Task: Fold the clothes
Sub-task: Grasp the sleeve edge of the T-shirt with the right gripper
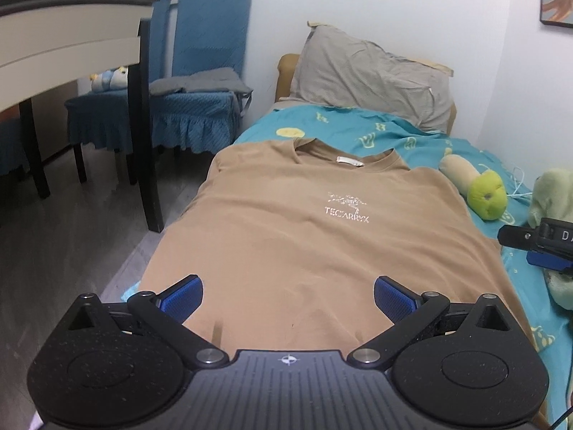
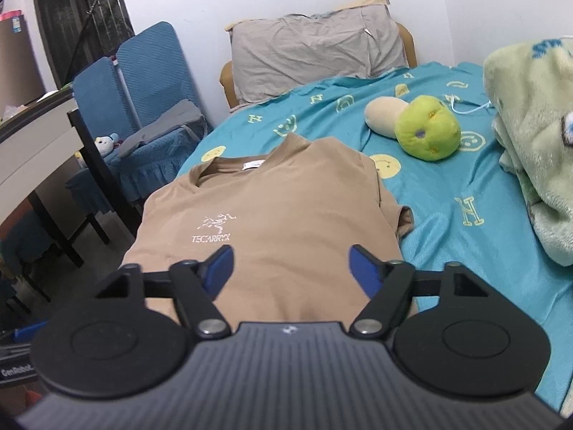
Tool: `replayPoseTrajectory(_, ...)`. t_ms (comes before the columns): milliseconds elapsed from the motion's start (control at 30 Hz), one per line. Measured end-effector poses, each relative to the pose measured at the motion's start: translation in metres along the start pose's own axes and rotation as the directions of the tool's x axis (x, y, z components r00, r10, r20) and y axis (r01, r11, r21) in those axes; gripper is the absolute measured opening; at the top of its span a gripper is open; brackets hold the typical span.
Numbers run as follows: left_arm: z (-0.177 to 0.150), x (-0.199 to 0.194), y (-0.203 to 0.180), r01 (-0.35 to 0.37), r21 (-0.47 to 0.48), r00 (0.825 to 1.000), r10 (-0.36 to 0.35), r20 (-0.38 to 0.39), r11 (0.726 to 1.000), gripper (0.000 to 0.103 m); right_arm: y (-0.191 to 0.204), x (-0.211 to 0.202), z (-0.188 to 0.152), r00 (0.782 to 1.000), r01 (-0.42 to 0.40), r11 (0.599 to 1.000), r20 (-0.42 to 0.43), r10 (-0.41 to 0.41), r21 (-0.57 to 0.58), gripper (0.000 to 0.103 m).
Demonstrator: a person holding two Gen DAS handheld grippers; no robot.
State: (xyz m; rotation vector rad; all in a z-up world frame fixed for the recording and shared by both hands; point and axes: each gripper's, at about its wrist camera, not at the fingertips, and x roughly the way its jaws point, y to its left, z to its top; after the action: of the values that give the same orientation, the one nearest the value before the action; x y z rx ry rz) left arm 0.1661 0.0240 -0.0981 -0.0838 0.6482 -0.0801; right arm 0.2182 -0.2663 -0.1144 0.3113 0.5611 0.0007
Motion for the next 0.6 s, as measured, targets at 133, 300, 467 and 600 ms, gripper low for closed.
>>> replayPoseTrajectory(133, -0.002, 0.006, 0.000, -0.014, 0.003, 1.000, 0.014, -0.012, 1.000, 0.103, -0.001, 0.002, 0.002, 1.000, -0.008, 1.000, 0.005, 0.008, 0.003, 0.036)
replayPoseTrajectory(300, -0.005, 0.009, -0.003, -0.029, 0.017, 0.999, 0.029, -0.015, 0.999, 0.103, -0.018, 0.005, 0.009, 1.000, 0.003, 0.998, 0.006, -0.003, 0.061, 0.014)
replayPoseTrajectory(467, -0.006, 0.010, -0.004, -0.040, 0.025, 0.999, 0.040, -0.012, 0.999, 0.103, -0.068, 0.021, 0.029, 0.999, 0.019, 0.971, 0.026, -0.026, 0.237, 0.015)
replayPoseTrajectory(600, -0.007, 0.012, -0.002, -0.045, 0.009, 0.999, 0.045, -0.020, 0.999, 0.103, -0.123, 0.049, 0.035, 1.000, -0.016, 0.890, 0.023, 0.006, 0.455, 0.017)
